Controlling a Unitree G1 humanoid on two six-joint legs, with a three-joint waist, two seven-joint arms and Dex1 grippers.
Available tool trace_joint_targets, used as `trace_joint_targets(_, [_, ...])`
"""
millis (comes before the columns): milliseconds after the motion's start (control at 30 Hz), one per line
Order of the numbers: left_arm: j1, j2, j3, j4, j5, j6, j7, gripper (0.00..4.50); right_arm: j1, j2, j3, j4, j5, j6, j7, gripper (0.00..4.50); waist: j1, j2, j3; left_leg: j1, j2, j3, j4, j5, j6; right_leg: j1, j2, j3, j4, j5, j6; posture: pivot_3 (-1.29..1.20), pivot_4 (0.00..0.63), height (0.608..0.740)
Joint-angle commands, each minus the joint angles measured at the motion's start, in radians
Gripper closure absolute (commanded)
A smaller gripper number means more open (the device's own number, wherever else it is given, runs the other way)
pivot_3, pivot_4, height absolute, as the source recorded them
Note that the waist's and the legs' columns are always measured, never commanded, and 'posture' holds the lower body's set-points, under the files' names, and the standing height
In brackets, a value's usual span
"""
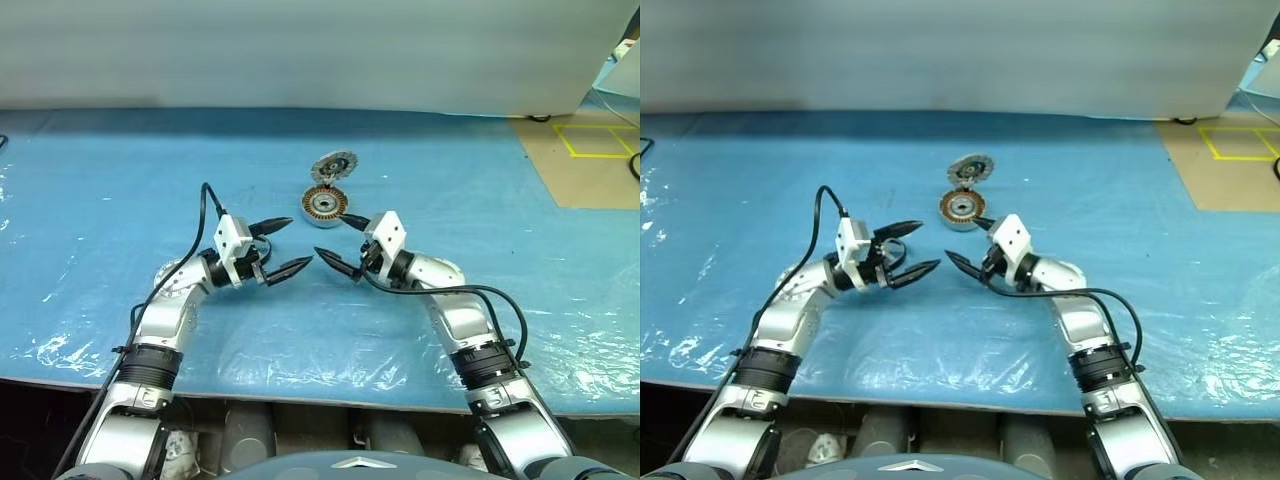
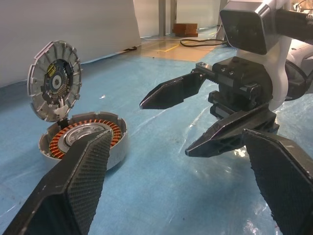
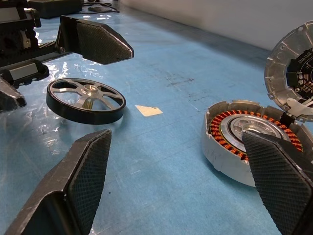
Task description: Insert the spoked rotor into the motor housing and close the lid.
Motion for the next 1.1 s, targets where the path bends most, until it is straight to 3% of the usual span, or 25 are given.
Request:
trace_joint_targets(33, [-0.011, 0.014, 0.029, -0.009, -0.015, -0.025, -0.009, 0.0, -0.002, -0.01, -0.013, -0.049, 0.008, -0.01, 0.003, 0.03, 0.0, 0.0, 0.0, 0.0, 0.0, 0.0, 0.0, 0.0, 0.0, 0.0, 0.0, 0.0, 0.0, 0.0, 0.0, 0.0, 0.15, 0.74])
trace_joint_targets(400, [0.001, 0.019, 0.052, 0.046, -0.01, -0.086, -0.018, 0.0, 0.014, -0.076, -0.023, -0.107, 0.076, 0.064, 0.107, 0.03, 0.0, 0.0, 0.0, 0.0, 0.0, 0.0, 0.0, 0.0, 0.0, 0.0, 0.0, 0.0, 0.0, 0.0, 0.0, 0.0, 0.15, 0.74])
trace_joint_targets(1100, [-0.002, 0.015, 0.047, 0.056, -0.013, -0.091, -0.025, 0.0, 0.018, -0.082, -0.02, -0.118, 0.075, 0.086, 0.11, 0.03, 0.001, 0.0, 0.0, 0.0, 0.0, 0.0, 0.0, 0.0, 0.001, 0.0, 0.0, 0.0, 0.0, 0.0, 0.0, 0.0, 0.15, 0.74])
